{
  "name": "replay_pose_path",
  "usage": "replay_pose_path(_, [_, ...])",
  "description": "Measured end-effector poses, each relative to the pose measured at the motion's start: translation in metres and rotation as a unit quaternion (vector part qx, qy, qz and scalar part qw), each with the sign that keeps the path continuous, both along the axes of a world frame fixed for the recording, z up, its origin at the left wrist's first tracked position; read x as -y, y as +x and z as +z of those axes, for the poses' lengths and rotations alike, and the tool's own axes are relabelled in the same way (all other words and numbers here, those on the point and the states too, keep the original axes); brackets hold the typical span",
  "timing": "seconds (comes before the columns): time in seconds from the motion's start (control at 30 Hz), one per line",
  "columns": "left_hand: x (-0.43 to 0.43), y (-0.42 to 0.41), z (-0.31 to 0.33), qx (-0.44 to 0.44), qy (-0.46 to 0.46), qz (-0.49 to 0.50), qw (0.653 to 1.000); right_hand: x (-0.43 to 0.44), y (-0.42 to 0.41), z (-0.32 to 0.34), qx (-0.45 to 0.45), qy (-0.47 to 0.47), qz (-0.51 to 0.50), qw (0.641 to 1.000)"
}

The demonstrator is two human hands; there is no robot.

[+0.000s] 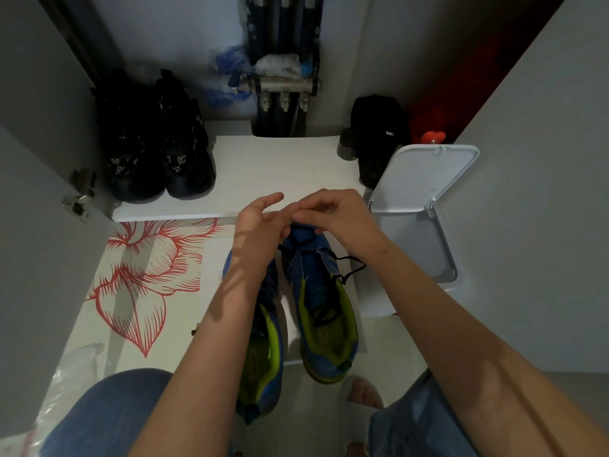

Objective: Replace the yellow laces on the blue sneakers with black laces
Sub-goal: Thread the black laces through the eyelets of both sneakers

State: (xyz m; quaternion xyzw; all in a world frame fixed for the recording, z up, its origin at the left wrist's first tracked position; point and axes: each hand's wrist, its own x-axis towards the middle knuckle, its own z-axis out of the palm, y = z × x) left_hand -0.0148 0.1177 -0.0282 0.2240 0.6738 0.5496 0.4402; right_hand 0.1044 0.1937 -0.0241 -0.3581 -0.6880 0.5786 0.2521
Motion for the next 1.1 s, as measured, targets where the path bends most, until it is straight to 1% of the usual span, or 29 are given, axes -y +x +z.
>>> replay_pose_path(0.07, [0.002, 0.002, -0.001, 0.029, 0.002, -0.003, 1.0, -0.002, 0.0, -0.004, -0.009, 0.006, -0.007, 1.0])
replay_pose_path(0.13, [0.003, 0.0, -0.001, 0.031, -0.007, -0.028, 0.999, -0.004, 0.0, -0.007, -0.006, 0.011, -0.015, 1.0])
replay_pose_path(0.23, [0.004, -0.002, -0.001, -0.028, -0.029, -0.078, 0.996, -0.006, 0.001, -0.014, 0.011, 0.018, -0.048, 0.999])
replay_pose_path(0.3, [0.003, 0.002, -0.003, -0.089, -0.035, -0.08, 0.992, -0.006, 0.002, -0.015, 0.037, 0.013, -0.053, 0.998])
replay_pose_path(0.33, [0.003, 0.004, -0.005, -0.118, -0.035, -0.073, 0.99, -0.007, 0.003, -0.018, 0.057, -0.014, -0.06, 0.996])
replay_pose_path(0.4, [0.003, 0.007, -0.009, -0.169, -0.044, -0.055, 0.983, -0.01, 0.009, -0.026, 0.131, -0.093, -0.09, 0.983])
replay_pose_path(0.43, [0.003, 0.008, -0.013, -0.189, -0.054, -0.05, 0.979, -0.011, 0.013, -0.032, 0.191, -0.099, -0.09, 0.973])
replay_pose_path(0.5, [0.002, 0.011, -0.023, -0.228, -0.083, -0.057, 0.969, -0.008, 0.018, -0.043, 0.345, -0.035, -0.025, 0.938])
replay_pose_path(0.53, [0.001, 0.014, -0.029, -0.247, -0.097, -0.07, 0.962, -0.005, 0.019, -0.047, 0.4, -0.001, 0.011, 0.917])
replay_pose_path(0.57, [0.001, 0.017, -0.035, -0.263, -0.107, -0.086, 0.955, -0.001, 0.019, -0.049, 0.423, 0.017, 0.03, 0.906])
replay_pose_path(0.67, [0.001, 0.028, -0.052, -0.302, -0.125, -0.123, 0.937, 0.004, 0.017, -0.05, 0.438, 0.065, 0.038, 0.896])
replay_pose_path(0.73, [0.002, 0.034, -0.06, -0.339, -0.123, -0.137, 0.923, 0.001, 0.017, -0.051, 0.439, 0.074, 0.037, 0.895])
replay_pose_path(0.87, [0.001, 0.042, -0.069, -0.405, -0.121, -0.15, 0.894, -0.009, 0.022, -0.056, 0.427, 0.025, 0.022, 0.903])
replay_pose_path(0.9, [0.001, 0.044, -0.071, -0.409, -0.119, -0.147, 0.893, -0.011, 0.023, -0.057, 0.415, 0.009, 0.017, 0.91])
replay_pose_path(0.97, [0.001, 0.048, -0.074, -0.396, -0.115, -0.131, 0.902, -0.013, 0.025, -0.059, 0.386, -0.018, 0.009, 0.922])
replay_pose_path(1.1, [-0.001, 0.048, -0.078, -0.385, -0.122, -0.119, 0.907, -0.012, 0.029, -0.058, 0.344, -0.045, -0.008, 0.938])
